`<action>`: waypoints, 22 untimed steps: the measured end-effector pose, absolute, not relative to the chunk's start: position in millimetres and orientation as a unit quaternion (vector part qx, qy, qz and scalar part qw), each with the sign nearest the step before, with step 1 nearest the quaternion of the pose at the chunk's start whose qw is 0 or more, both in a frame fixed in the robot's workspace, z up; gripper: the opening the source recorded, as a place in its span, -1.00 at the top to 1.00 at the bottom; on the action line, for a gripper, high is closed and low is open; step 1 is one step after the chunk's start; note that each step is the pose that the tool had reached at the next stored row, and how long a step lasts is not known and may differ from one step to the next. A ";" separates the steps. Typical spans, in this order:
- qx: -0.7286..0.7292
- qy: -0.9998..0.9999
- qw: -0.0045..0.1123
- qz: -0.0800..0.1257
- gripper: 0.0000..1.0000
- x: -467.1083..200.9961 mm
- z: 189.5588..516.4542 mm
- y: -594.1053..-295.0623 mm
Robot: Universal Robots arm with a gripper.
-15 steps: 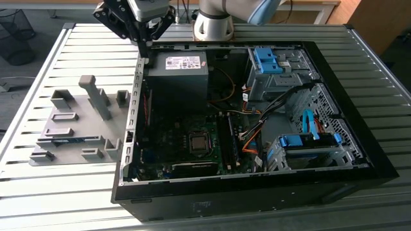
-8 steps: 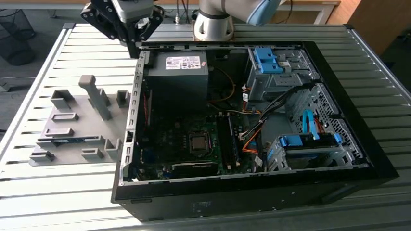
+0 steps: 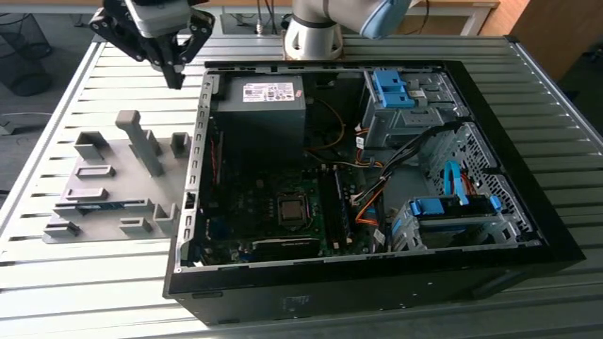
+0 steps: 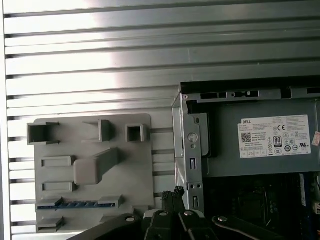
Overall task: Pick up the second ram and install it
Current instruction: 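Reach for the second ram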
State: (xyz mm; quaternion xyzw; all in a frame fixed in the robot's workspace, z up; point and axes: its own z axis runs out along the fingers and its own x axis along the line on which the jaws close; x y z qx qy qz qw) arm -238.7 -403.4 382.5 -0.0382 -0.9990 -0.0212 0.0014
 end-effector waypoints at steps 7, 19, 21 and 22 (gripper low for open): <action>-0.038 -0.999 0.001 -0.021 0.79 -261.4 381.4 -403.7; -0.038 -0.999 0.001 -0.021 0.79 -289.7 380.1 -403.7; -0.038 -0.999 0.001 -0.021 0.79 -294.4 379.8 -403.7; -0.038 -0.999 0.001 -0.021 0.79 -296.6 379.7 -403.7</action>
